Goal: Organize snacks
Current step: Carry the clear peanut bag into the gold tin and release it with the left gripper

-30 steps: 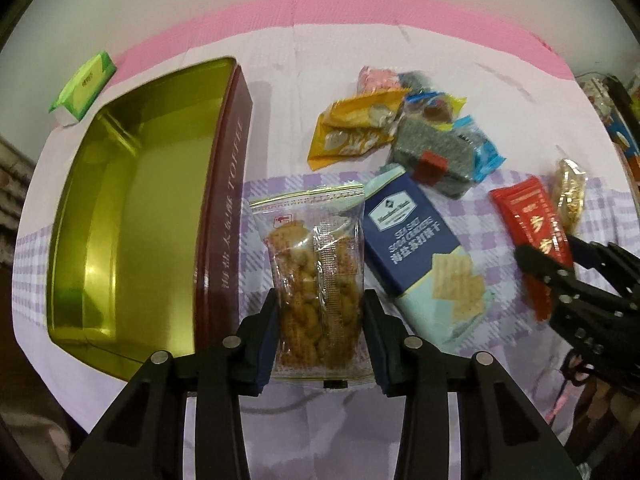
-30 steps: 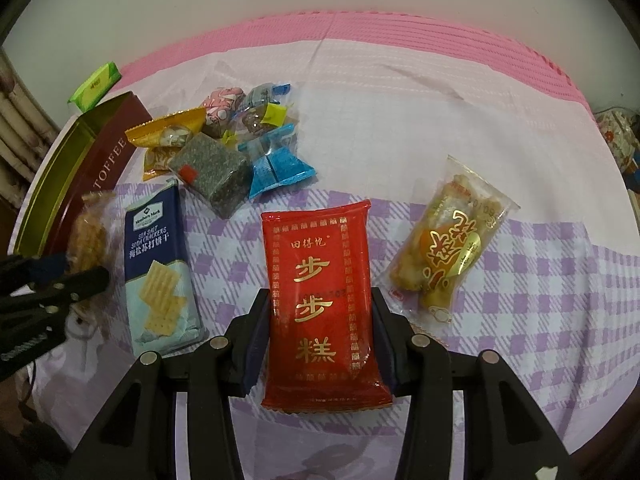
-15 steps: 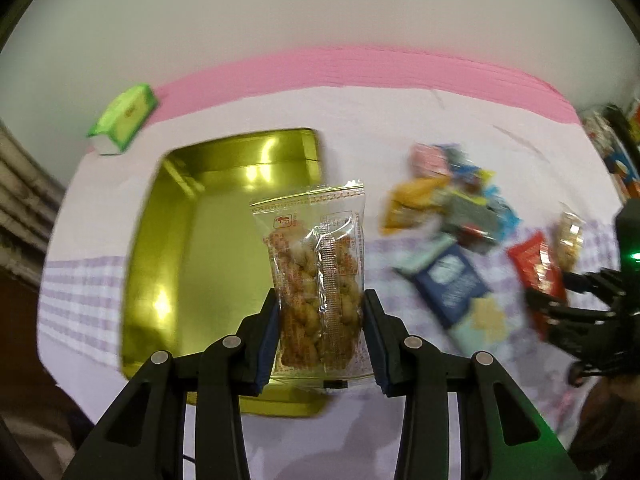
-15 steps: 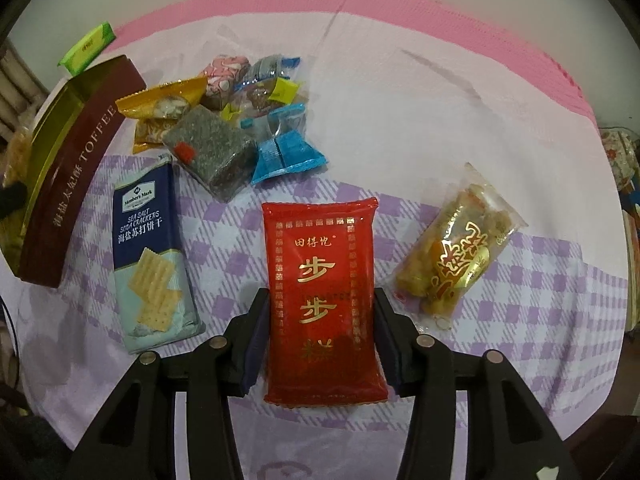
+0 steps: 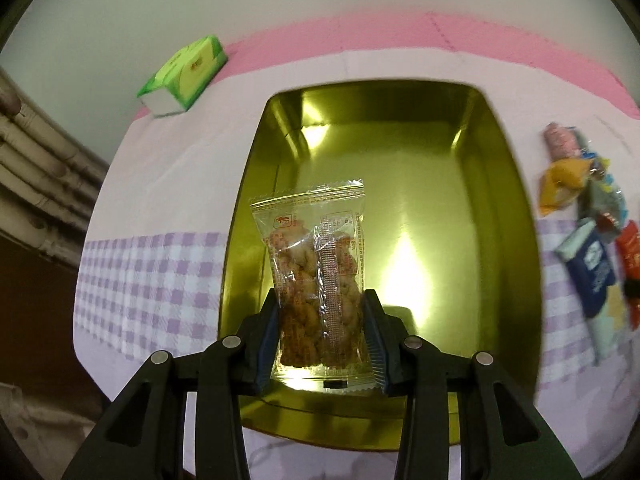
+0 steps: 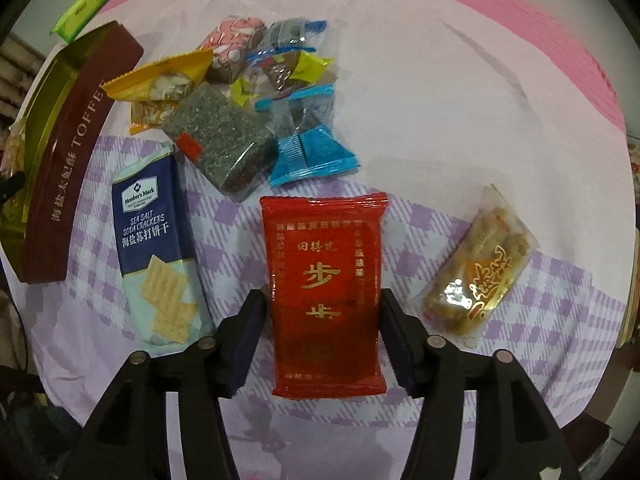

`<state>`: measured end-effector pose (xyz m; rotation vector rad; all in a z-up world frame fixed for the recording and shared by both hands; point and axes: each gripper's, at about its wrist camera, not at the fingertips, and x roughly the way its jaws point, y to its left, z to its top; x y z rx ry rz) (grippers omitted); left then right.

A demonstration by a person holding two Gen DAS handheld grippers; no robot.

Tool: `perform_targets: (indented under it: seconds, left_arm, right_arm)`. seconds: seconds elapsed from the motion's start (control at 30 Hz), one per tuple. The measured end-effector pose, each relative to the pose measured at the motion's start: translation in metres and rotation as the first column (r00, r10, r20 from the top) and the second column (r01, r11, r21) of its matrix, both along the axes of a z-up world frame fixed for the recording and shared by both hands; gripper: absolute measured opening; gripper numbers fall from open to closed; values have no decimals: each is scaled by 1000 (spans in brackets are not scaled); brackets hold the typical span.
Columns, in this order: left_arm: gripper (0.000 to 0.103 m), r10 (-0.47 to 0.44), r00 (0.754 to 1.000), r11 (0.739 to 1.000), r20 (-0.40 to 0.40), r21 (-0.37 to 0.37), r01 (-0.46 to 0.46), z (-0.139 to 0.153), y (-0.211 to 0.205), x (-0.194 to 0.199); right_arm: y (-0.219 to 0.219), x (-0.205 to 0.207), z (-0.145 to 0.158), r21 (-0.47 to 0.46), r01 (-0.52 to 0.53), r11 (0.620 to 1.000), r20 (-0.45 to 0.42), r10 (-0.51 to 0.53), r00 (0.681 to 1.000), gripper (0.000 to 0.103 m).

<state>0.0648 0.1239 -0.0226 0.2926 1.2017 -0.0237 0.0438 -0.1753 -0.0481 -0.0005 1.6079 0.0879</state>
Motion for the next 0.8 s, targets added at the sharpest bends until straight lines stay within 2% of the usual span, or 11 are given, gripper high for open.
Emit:
perform_targets:
  seconds: [0.1, 0.27, 0.4, 0.6, 0.8]
  left_arm:
    - [40, 8, 1000, 1000, -14, 14, -8, -9, 8, 4]
    - [40, 9, 1000, 1000, -25, 30, -8, -18, 13, 6]
    - [40, 12, 999, 999, -30, 36, -11, -20, 12, 4]
    - [41, 11, 999, 1000, -32, 29, -10, -21, 12, 4]
    - [41, 15, 999, 1000, -34, 12, -15, -21, 14, 5]
  right_arm:
    - [8, 14, -7, -4, -20, 1000, -32, 20, 999, 65]
    - [21, 31, -14, -1, -4, 1000, -68, 4, 998, 65]
    - [16, 37, -13, -10, 10, 1000, -55, -10, 998, 43]
    - [11, 42, -16, -9, 39, 999, -42, -39, 998, 43]
    - [10, 36, -11, 29, 118, 993, 2, -118, 993, 42]
